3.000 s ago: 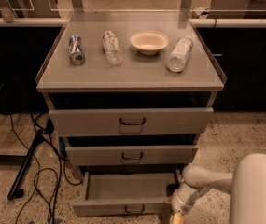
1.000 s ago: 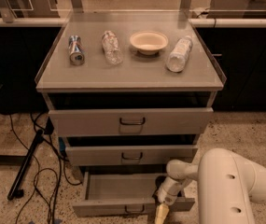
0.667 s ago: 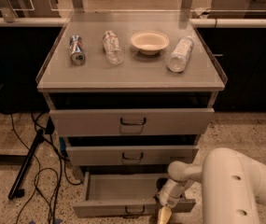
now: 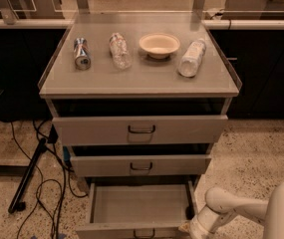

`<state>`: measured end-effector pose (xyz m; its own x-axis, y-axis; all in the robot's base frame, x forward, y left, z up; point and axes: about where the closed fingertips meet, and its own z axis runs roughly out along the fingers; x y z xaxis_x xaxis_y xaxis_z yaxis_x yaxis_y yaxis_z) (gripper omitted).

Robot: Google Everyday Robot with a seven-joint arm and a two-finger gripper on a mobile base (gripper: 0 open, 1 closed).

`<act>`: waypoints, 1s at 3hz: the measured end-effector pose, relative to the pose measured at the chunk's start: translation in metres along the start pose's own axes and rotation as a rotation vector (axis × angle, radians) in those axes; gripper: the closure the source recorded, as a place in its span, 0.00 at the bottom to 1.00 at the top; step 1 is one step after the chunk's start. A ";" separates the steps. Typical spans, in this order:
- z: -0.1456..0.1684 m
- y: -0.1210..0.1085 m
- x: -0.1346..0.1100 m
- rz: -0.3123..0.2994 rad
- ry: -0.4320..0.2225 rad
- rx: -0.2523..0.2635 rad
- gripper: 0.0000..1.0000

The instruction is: Open bottom drawer

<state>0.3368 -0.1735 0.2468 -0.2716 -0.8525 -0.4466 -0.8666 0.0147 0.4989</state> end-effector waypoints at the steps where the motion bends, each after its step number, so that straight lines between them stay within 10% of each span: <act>1: 0.000 0.000 0.000 0.000 0.000 0.000 0.00; 3: -0.052 -0.032 0.007 0.054 -0.152 0.113 0.00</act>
Offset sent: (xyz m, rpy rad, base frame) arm 0.0687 0.0127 0.0281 0.0310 -0.1302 -0.0718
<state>0.3841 -0.2067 0.2666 -0.3718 -0.7601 -0.5329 -0.8882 0.1245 0.4422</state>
